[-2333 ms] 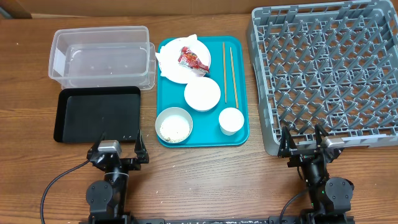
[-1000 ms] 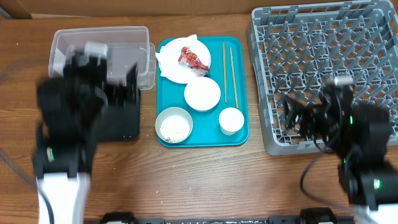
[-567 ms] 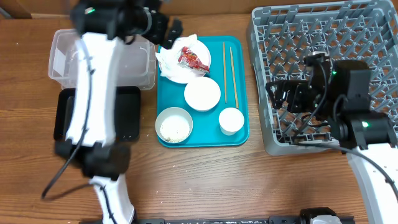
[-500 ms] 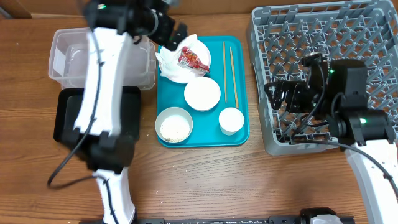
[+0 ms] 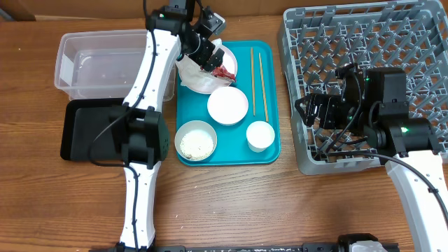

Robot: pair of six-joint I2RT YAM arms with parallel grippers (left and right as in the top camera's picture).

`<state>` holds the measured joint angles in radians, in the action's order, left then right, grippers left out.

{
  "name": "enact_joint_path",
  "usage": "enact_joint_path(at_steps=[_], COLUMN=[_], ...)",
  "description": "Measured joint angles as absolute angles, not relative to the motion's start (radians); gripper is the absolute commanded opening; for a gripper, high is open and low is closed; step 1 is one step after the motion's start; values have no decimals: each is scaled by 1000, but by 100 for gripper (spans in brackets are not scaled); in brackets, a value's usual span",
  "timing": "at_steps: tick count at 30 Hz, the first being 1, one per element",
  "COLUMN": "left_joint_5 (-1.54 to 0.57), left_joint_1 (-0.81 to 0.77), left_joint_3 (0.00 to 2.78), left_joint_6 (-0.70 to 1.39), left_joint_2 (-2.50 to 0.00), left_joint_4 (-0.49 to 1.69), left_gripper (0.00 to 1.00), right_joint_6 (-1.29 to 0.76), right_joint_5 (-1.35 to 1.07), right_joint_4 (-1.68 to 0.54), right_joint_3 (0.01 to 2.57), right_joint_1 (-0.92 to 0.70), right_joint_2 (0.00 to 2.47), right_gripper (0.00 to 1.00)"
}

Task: Sort waste into correct bins and load items into the dishwasher
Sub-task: 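Reach left gripper to the white plate and grasp tissue and red wrapper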

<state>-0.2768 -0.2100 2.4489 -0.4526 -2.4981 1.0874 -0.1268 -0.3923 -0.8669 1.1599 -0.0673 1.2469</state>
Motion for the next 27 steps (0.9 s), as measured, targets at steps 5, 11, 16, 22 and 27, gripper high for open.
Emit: enact_joint_path(at_steps=[5, 11, 16, 22, 27], left_joint_5=[-262, -257, -257, -253, -247], left_joint_1=[-210, -210, -210, -210, -210], left_joint_3=[2451, 2451, 2451, 2451, 2451], left_joint_6=[-453, -453, -453, -461, -468], left_joint_2=[-2549, -2611, -2632, -2634, -2634], left_joint_4=[1073, 1114, 1129, 1136, 1174], left_gripper=[100, 100, 87, 48, 11], right_joint_6=[-127, -127, -127, -127, -126], right_joint_5=[-382, -371, -366, -366, -365], right_joint_4=[-875, -875, -875, -875, -875], right_joint_3=[1160, 1160, 1160, 1160, 1160], right_joint_1=[-67, -67, -67, -67, -67], right_joint_2=[1247, 1247, 1247, 1247, 1247], right_gripper=[100, 100, 100, 100, 100])
